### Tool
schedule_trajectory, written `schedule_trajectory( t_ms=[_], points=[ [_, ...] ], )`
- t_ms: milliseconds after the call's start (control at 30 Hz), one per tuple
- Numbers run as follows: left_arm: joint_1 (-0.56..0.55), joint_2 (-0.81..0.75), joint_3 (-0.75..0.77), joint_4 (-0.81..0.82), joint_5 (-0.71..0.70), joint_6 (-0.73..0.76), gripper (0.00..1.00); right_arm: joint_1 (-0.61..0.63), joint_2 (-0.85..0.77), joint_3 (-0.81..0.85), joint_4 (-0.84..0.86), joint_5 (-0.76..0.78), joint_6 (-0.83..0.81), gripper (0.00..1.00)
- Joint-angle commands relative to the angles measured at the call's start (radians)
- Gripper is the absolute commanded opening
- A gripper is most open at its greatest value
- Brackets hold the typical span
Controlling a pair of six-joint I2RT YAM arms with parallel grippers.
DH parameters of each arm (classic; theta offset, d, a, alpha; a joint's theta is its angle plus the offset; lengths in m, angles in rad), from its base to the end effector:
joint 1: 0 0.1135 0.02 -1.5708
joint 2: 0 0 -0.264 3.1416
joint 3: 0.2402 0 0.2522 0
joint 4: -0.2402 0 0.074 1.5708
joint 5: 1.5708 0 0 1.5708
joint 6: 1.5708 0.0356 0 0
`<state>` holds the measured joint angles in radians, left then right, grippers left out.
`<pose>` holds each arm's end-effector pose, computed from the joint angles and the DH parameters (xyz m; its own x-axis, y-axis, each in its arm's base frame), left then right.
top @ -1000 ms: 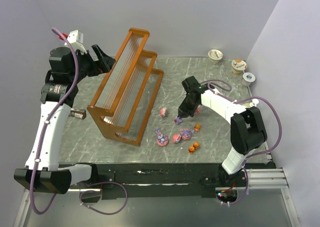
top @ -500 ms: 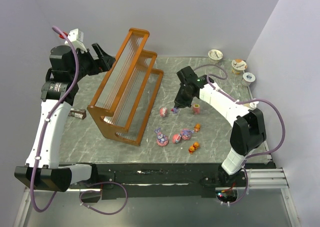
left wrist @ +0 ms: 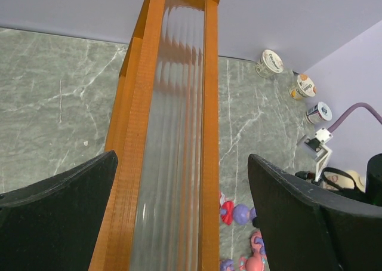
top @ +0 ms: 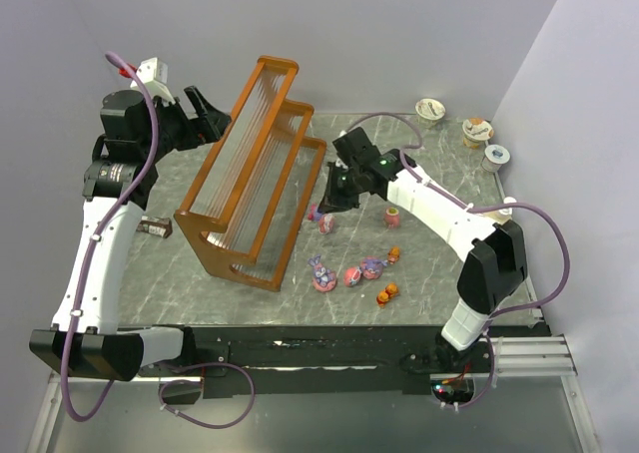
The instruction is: Place and organize the plastic toys onto the shelf
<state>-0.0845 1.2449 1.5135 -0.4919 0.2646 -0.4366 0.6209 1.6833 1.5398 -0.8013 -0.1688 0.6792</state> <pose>0.2597 -0.0313 0.4625 -0.3419 -0.3806 -0.8592 0.2108 0.8599 -0.4648 0.2931 0.2170 0.3118 -0.9234 0.1009 -0.3704 -0.0945 0.8755 0.4740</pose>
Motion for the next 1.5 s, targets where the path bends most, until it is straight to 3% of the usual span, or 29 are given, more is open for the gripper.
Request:
schedule_trajectory(
  t_ms=[0,467,1167,1467],
  points=[
    [-0.001,-0.010,0.019,0.018,0.012,-0.021,0.96,0.036,-0.014,0.055,0.106,-0.116,-0.076,0.00],
    [-0.001,-0.009,-0.015,0.022,0.018,-0.059,0.96,0.115,0.220,0.232,0.030,-0.169,-0.046,0.00],
    [-0.001,0.039,-0.050,0.059,-0.041,-0.140,0.96,0.209,0.306,0.169,-0.030,-0.074,0.227,0.00],
    [-0.001,0.053,-0.052,0.050,-0.085,-0.136,0.96,0.241,0.349,0.212,-0.021,-0.069,0.241,0.00]
  ],
)
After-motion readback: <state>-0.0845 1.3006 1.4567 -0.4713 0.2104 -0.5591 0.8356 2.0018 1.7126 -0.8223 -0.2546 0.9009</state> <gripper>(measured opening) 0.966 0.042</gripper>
